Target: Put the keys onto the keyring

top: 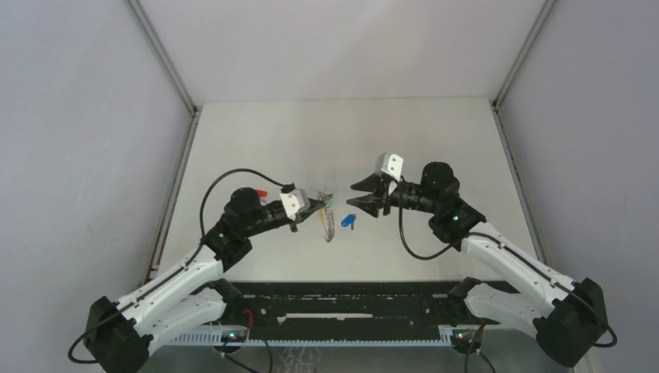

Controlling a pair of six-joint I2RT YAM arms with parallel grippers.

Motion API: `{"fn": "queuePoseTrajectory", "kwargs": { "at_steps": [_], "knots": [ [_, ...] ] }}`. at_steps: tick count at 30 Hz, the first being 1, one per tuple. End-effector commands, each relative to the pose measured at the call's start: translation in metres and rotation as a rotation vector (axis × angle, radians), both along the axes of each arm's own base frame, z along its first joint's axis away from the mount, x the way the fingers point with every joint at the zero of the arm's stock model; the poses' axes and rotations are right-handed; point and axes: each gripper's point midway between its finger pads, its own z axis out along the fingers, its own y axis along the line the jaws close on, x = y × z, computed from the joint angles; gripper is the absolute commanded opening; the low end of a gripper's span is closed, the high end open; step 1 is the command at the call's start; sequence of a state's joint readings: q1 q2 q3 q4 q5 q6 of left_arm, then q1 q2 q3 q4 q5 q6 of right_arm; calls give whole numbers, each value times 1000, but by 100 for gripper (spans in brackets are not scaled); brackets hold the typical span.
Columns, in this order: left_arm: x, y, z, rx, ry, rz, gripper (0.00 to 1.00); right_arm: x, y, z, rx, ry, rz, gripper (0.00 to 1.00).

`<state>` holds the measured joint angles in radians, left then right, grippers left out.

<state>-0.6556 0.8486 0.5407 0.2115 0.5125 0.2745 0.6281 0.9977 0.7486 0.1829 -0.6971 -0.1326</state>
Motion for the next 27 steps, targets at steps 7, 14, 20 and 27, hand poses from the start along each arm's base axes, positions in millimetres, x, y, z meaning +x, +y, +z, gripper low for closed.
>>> {"fn": "queuePoseTrajectory", "kwargs": {
  "at_steps": [7, 14, 20, 27],
  "knots": [
    [21, 19, -13, 67, -51, 162, 0, 31, -24, -56, -168, 361, -315, 52],
    [49, 39, -30, 60, 9, 373, 0, 43, -41, -116, -292, 609, -568, 52],
    [60, 55, -35, 35, 36, 472, 0, 57, -45, -147, -283, 872, -789, 48],
    [63, 66, -25, -15, 25, 508, 0, 70, -26, -186, -273, 982, -1049, 51]
  ]
}}
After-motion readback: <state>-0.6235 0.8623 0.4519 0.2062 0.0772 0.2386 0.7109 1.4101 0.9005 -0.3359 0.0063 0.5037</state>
